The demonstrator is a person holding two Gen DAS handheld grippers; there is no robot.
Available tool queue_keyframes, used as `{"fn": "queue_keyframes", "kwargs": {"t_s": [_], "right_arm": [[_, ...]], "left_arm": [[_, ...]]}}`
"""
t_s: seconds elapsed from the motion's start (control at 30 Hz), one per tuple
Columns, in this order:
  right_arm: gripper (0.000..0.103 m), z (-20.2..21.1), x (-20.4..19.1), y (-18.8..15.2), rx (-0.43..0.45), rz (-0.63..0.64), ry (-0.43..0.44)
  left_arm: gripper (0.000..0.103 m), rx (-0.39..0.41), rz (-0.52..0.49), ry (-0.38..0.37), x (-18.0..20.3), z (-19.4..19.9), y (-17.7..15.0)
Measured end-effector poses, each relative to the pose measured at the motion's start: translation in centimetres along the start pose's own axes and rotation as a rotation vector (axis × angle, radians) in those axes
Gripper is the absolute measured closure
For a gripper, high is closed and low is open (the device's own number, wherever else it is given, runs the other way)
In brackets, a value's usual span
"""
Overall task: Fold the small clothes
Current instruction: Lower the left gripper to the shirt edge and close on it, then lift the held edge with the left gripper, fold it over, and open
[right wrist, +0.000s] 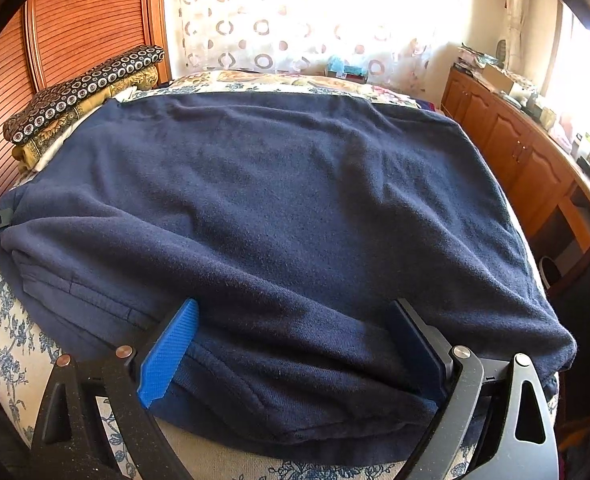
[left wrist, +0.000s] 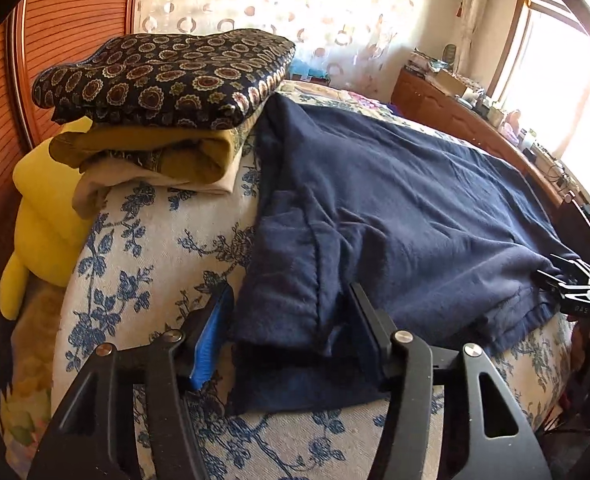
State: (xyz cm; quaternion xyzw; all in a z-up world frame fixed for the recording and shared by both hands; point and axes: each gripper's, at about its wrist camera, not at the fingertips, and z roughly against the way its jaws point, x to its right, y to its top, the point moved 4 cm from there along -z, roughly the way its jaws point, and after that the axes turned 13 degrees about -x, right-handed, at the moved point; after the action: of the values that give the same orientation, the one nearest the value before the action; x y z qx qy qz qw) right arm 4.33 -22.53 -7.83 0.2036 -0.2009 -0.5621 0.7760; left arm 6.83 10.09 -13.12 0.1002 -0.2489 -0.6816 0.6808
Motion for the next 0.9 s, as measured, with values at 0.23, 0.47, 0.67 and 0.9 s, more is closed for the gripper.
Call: {"fn": "queue_keyframes", "kwargs": {"t_s": [0.23, 0.47, 0.67, 0.9], "right_arm": [[0.007, 0.1, 0.1, -0.1, 0.002, 0.002, -0.003], [0.007, 0.4, 0.1, -0.3, 0.01, 0.012, -0.022], [0.005, 0.2, 0.6, -0.2, -0.003, -0.002, -0.003], [0.001, -0.1, 0.8, 0.1, -0.021, -0.013, 0.016]], "left_arm": [[0.066, 0.001, -0.008, -0.023, 0.4, 0.2, -0.7], [0.092, 0.015, -0.014, -0.087, 1.0, 0.7, -0.5], [0.093, 0.098, -0.053, -0.123, 2.9, 3.4, 0.7], [0.093, 0.146, -0.1, -0.134, 5.3, 4.9, 2.5]]}}
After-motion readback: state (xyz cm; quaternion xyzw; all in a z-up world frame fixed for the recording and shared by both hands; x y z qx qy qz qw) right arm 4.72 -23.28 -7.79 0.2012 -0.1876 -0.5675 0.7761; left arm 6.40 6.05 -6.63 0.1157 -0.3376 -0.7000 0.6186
